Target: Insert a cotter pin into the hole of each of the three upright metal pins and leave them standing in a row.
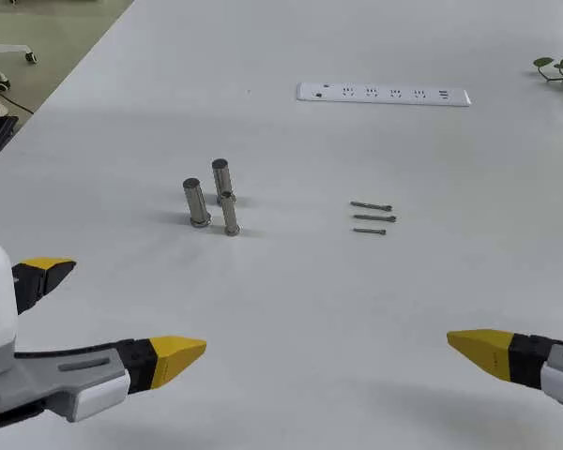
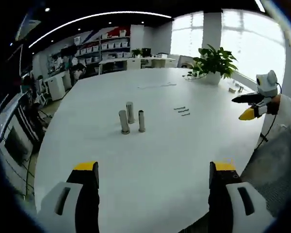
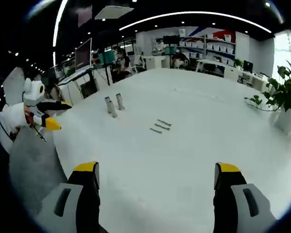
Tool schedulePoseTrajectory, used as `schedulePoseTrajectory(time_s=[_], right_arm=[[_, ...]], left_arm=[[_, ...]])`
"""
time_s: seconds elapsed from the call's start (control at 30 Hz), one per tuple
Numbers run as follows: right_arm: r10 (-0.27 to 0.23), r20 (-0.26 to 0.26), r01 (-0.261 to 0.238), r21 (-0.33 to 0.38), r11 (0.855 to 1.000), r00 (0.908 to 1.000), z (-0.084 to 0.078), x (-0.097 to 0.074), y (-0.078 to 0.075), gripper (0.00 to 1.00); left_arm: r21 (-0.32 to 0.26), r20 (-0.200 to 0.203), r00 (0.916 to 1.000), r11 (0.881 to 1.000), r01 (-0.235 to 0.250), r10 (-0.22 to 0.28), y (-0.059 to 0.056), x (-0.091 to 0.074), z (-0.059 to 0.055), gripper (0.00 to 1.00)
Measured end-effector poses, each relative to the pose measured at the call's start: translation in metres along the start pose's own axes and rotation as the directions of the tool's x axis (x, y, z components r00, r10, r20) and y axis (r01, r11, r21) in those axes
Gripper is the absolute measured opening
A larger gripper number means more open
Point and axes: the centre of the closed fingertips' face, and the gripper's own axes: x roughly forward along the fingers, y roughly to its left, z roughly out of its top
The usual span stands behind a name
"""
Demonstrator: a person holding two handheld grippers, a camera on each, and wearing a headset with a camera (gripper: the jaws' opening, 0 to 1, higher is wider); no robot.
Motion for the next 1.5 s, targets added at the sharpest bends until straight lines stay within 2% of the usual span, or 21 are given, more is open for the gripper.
schedulePoseTrajectory(time_s=[0.07, 0.13, 0.23, 0.3, 0.47, 0.63, 0.7, 0.73, 0.93, 1.0, 1.03, 1.1, 1.23, 1.3, 1.37, 1.5], right_arm=[[0.002, -0.001, -0.002, 0.003, 1.0, 1.0, 0.0, 0.0, 0.001, 0.98], [0.002, -0.005, -0.002, 0.004, 1.0, 1.0, -0.001, 0.001, 0.001, 0.98], [0.005, -0.009, -0.005, 0.006, 1.0, 0.9999, -0.002, 0.002, 0.002, 0.98], [0.01, -0.009, -0.01, 0.006, 1.0, 0.9999, -0.002, 0.003, 0.004, 0.98], [0.026, -0.003, -0.026, 0.007, 1.0, 0.9996, -0.001, 0.004, 0.009, 0.98], [0.035, -0.009, -0.035, 0.012, 0.999, 0.9993, -0.002, 0.004, 0.01, 0.98], [0.037, -0.01, -0.037, 0.029, 0.999, 0.9993, -0.003, 0.005, 0.01, 0.98], [0.038, -0.006, -0.038, 0.03, 0.999, 0.9993, -0.003, 0.005, 0.01, 0.98], [0.042, -0.013, -0.042, 0.028, 0.999, 0.999, -0.004, 0.005, 0.011, 0.98], [0.042, -0.015, -0.042, 0.025, 0.999, 0.999, -0.005, 0.005, 0.012, 0.98], [0.041, -0.013, -0.04, 0.028, 0.999, 0.9991, -0.005, 0.005, 0.012, 0.98], [0.04, -0.012, -0.04, 0.031, 0.999, 0.9991, -0.006, 0.004, 0.012, 0.98], [0.041, -0.023, -0.04, 0.03, 0.999, 0.9989, -0.009, 0.004, 0.012, 0.98], [0.039, -0.028, -0.039, 0.031, 0.999, 0.9988, -0.01, 0.004, 0.013, 0.98], [0.04, -0.029, -0.039, 0.032, 0.999, 0.9988, -0.011, 0.004, 0.013, 0.98], [0.037, -0.028, -0.036, 0.03, 0.999, 0.9989, -0.011, 0.002, 0.015, 0.98]], left_arm=[[-0.023, -0.003, 0.9997, 0.999, 0.025, -0.025, -0.004, 0.001, -0.001, 0.83], [-0.062, 0.03, 0.9986, 0.997, 0.046, -0.044, -0.008, 0.003, 0.002, 0.83], [-0.068, 0.023, 0.9985, 0.996, 0.052, -0.05, -0.009, 0.003, 0.001, 0.83], [-0.056, 0.003, 0.997, 0.996, 0.077, -0.077, -0.013, 0.003, -0.002, 0.86], [-0.08, 0.018, 0.9971, 0.994, 0.075, -0.074, -0.013, 0.004, 0.0, 0.9], [-0.058, 0.025, 0.9966, 0.995, 0.08, -0.079, -0.014, 0.004, 0.003, 0.98], [-0.048, -0.001, 0.9971, 0.996, 0.076, -0.077, -0.014, 0.005, 0.0, 0.99], [-0.032, -0.002, 0.9967, 0.996, 0.081, -0.081, -0.015, 0.005, -0.001, 0.99], [-0.023, -0.005, 0.9954, 0.995, 0.096, -0.096, -0.02, 0.006, -0.001, 0.99], [-0.006, 0.02, 0.9963, 0.996, 0.084, -0.084, -0.02, 0.007, 0.003, 0.99], [-0.017, 0.058, 0.9959, 0.997, 0.07, -0.069, -0.017, 0.007, 0.009, 0.99], [-0.062, 0.096, 0.9922, 0.994, 0.086, -0.08, -0.018, 0.006, 0.016, 0.99], [-0.086, 0.107, 0.9933, 0.995, 0.053, -0.044, -0.011, 0.005, 0.019, 0.98], [-0.092, 0.116, 0.9922, 0.994, 0.055, -0.044, -0.01, 0.004, 0.021, 0.98], [-0.084, 0.113, 0.9927, 0.995, 0.051, -0.042, -0.01, 0.004, 0.021, 0.98], [-0.062, 0.076, 0.9954, 0.996, 0.063, -0.058, -0.013, 0.005, 0.013, 0.99]])
